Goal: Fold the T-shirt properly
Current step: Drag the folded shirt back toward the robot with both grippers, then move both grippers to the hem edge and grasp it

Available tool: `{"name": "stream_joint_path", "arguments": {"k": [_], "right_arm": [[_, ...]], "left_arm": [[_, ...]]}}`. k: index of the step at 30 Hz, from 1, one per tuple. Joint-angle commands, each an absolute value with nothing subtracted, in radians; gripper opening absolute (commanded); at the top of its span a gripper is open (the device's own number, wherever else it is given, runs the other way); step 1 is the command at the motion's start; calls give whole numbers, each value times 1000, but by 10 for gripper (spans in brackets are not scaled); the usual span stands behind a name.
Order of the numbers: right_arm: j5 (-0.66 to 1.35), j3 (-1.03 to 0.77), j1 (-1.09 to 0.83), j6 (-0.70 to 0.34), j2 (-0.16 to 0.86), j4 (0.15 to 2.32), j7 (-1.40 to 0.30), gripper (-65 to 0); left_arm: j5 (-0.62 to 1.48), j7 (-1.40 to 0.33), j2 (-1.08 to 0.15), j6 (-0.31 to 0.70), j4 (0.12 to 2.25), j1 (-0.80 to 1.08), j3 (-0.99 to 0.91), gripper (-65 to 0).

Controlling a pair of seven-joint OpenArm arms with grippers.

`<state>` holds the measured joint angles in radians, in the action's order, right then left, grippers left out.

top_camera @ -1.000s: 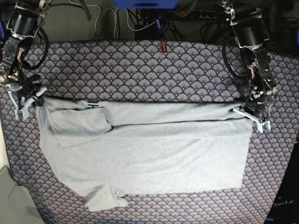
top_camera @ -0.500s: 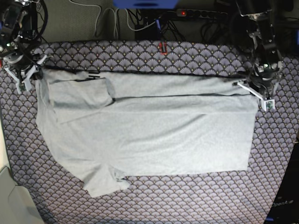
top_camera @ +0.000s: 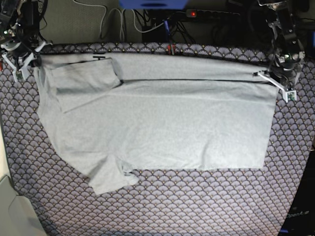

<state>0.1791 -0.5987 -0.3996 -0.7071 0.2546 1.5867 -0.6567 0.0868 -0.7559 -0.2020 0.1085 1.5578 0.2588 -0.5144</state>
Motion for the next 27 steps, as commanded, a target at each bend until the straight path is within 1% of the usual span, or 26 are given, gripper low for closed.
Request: {"name": "stream_joint_path", "arguments": {"k": [1,5,6,8,11,13,15,16,19,22,24,27], "right_arm": [[168,-611,-403,-698,272,1600,-653,-650],[165,-611,-403,-698,269,1600,-654,-645],[165,-611,-403,-698,269,1600,-654,-627],[163,-607,-403,-698,269,1600,-659,-568],[163,-611,-398,-698,271,1600,-704,-431],[166,-613,-398,-698,272,1600,-700,-368],[166,-613,-398,-698,274,1600,-693,-348],[165,-622,-398,-698,277,1600,-693,-348],[165,-679,-374,-698,286,1600,-693,-348],[162,-762,-323,-698,303,1598,-693,-348],[162,-788,-271,-698,317,1587,-693,-348],[162,-789,-186,-698,367,1534,-697,-348]], "left_arm": [[65,-736,-220,91,1570,252,-522,-636],[65,-736,-220,91,1570,275,-518,-632],[65,-743,-220,91,1570,275,-521,-614],[65,-745,-220,91,1572,277,-521,-528],[65,-745,-213,93,1563,277,-522,-351],[65,-742,-209,93,1564,278,-516,-282],[65,-743,-208,93,1569,272,-522,-237],[65,-745,-208,93,1573,271,-524,-225],[65,-736,-209,91,1575,257,-527,-223],[65,-736,-216,91,1575,211,-581,-223],[54,-736,-223,91,1569,154,-602,-223],[54,-740,-263,88,1558,54,-604,-223]]}}
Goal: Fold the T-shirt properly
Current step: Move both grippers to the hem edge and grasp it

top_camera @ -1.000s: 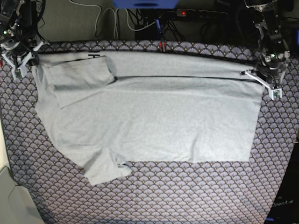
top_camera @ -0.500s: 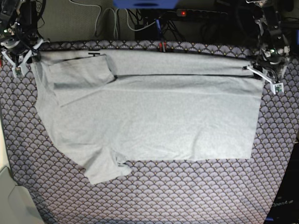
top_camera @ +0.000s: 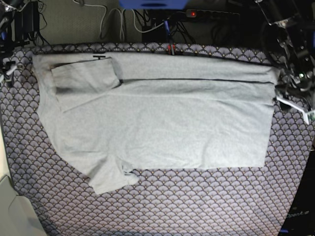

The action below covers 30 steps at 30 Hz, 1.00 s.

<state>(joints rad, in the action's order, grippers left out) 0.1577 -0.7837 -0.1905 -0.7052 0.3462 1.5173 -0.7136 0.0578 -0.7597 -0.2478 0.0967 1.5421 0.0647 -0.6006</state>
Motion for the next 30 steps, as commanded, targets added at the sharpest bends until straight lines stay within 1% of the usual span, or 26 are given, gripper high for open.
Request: {"name": "stream_joint_path", "arguments": {"k": [1,3,5,7,10,15,19,22,24,27,30], "right_arm": [[162,-789,-150,-698,383,1498,-702,-348],[162,-786,-79,-698,407,1429,-704,-348],[162,-751,-18,-698,433,1362,-696,-348],[162,-688,38,-698,460,1314,-694,-348],[162,-564,139,-698,463,1260,-694,-348],[160,-406,272,-698,460,1162,-682,-348],[160,-263,415,-698,463,978,-576,-348],[160,-193,509,-693,466,806,-493,-348],[160,-151,559,-664,476,702,-437,-348],[162,-113,608,-651,476,587,-348,-348],[162,-97,622,-618,475,524,-268,-348]], "left_arm": [[54,-742,-271,88,1546,16,-602,-223],[54,-739,-280,88,1509,-54,-598,-223],[54,-733,-297,90,1428,-136,-593,-223],[54,-705,-309,90,1296,-242,-547,-223],[54,-621,-338,90,1086,-354,-438,-223],[56,-487,-331,87,908,-415,-337,-223],[61,-432,-305,84,792,-460,-291,-223],[54,-430,-285,82,754,-479,-289,-223],[54,-430,-285,82,756,-479,-289,-223],[54,-429,-286,82,743,-483,-289,-223],[54,-429,-286,82,748,-487,-289,-223]]}}
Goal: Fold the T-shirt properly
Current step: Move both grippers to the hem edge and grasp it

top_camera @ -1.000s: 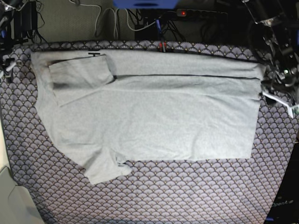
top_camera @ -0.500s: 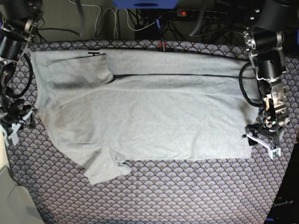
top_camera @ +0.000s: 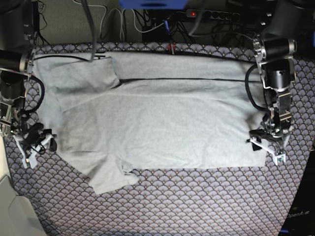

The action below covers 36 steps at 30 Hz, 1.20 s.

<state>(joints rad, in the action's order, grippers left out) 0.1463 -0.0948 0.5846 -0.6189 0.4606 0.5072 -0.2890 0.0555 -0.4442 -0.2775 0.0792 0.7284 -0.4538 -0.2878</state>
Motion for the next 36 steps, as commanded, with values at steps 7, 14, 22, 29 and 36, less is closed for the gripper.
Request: {"name": "stream_joint_path", "arguments": {"k": [7,14,22,29,36], "right_arm": [[162,-93,615,-610,470,492,-248,-348],[162,-91,558,-610,440,492,-249,-349],[162,-91,522,-610,435,498,-252,-610],[162,-93,510,-610,435,499,-280,-650],[162,-93,507,-610,435,499,-280,-650]], "left_arm": [[54,-427,-286,82,737,-512,-289,-223],[54,-426,-286,82,737,-527,-289,-223],[54,-358,-283,82,736,-530,-288,-223],[56,-286,-278,82,562,-616,-288,-223],[54,-179,-286,81,418,-661,-286,-223]]}}
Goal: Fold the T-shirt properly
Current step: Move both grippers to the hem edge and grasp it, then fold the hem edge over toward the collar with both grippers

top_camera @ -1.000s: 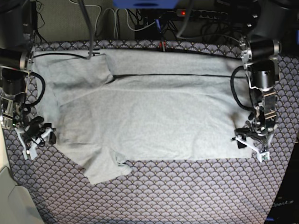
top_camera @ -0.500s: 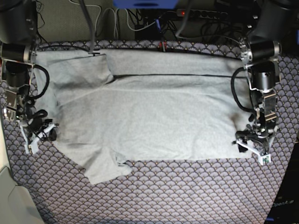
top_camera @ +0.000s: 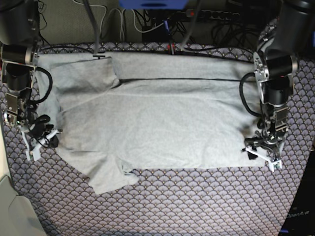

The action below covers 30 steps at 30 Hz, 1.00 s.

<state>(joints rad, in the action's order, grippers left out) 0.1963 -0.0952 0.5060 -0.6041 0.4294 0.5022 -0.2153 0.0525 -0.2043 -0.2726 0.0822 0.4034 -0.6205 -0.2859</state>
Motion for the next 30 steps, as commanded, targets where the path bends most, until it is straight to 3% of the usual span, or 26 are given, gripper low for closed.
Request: {"name": "stream_joint_path", "arguments": {"k": [1,25,27,30], "right_arm": [[162,-93,507,-610,435,499,-280,-650],[162,-93,507,-610,441,499,-280,-650],[162,-93,507,-610,441,499,-280,-650],[162,-93,507,-610,441,499,-280,-650]], "left_arm": [[54,-174,-286,81,418,-661,-288,-223],[65,-71,-280,81,321,-647,-291,-234],[65,-71,-280,81,321,-647,-291,-302],[65,-71,-280,81,323,-647,-289,-495]]}}
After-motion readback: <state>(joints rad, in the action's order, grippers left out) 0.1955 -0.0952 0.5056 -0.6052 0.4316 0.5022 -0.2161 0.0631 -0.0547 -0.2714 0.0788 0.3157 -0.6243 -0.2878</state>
